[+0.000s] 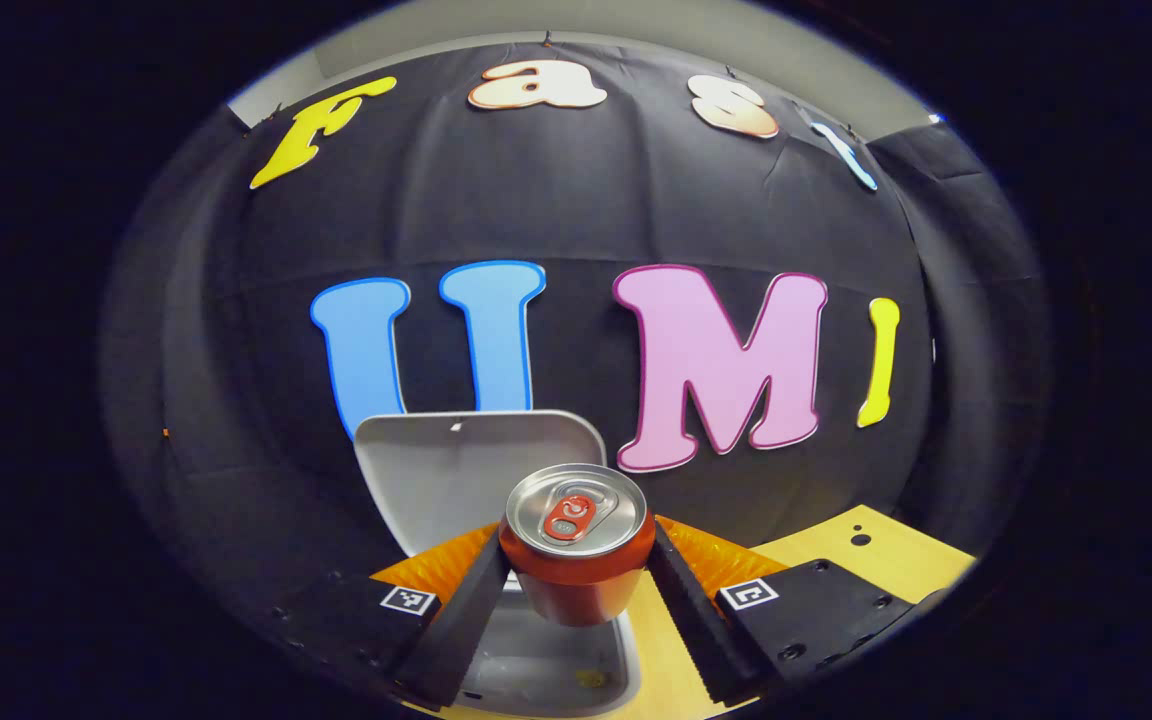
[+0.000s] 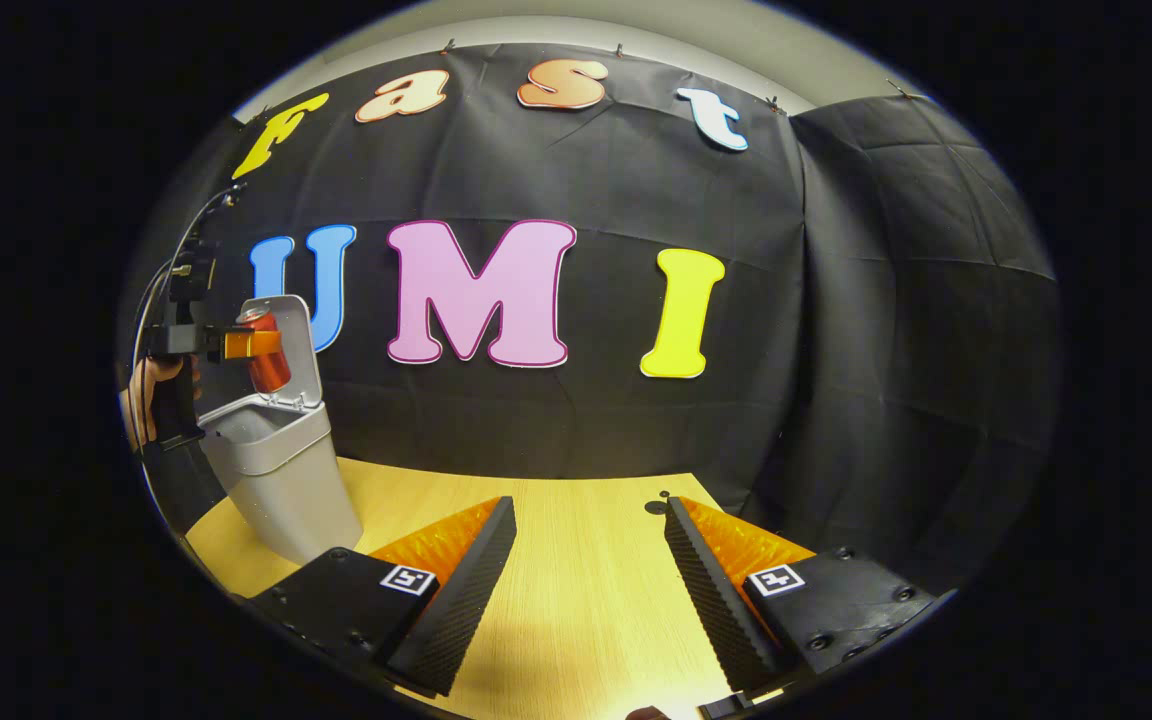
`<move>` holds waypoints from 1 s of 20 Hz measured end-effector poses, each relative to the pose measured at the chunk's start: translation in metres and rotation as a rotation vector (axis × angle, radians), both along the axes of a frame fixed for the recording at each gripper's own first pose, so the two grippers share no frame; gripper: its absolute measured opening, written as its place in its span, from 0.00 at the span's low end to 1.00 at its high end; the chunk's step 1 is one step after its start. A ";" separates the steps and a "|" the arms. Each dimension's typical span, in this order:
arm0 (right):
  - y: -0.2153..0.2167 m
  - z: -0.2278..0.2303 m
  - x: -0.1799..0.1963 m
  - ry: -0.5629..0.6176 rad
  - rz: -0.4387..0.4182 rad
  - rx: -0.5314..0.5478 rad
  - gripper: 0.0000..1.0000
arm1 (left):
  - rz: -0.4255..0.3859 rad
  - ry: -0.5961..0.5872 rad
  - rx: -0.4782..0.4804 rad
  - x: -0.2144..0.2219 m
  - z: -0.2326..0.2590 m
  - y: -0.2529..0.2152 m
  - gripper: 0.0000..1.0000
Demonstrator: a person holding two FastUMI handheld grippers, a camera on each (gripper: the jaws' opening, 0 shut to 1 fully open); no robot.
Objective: Press the lid of the desktop garbage bin to open it, pick up the crumpled paper on the desktop and throw it into the bin, then pick up the pop can on the desktop and drop it into the bin, and finally close the garbage bin lid.
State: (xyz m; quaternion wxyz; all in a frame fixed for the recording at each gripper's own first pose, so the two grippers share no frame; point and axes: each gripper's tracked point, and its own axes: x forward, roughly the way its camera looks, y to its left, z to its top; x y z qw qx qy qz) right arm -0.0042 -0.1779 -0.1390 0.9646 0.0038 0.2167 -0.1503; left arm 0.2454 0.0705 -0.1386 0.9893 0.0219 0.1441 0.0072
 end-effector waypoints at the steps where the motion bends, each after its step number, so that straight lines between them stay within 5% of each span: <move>1: 0.003 0.000 -0.001 0.001 -0.001 0.003 0.97 | 0.013 0.011 -0.010 -0.002 -0.009 0.010 0.88; 10: 0.018 -0.009 -0.010 0.032 0.009 0.040 0.97 | 0.082 0.126 -0.102 -0.011 -0.080 0.044 0.88; 20: 0.040 -0.003 0.010 0.014 0.081 0.041 0.97 | 0.095 0.053 -0.052 -0.013 -0.038 0.055 0.95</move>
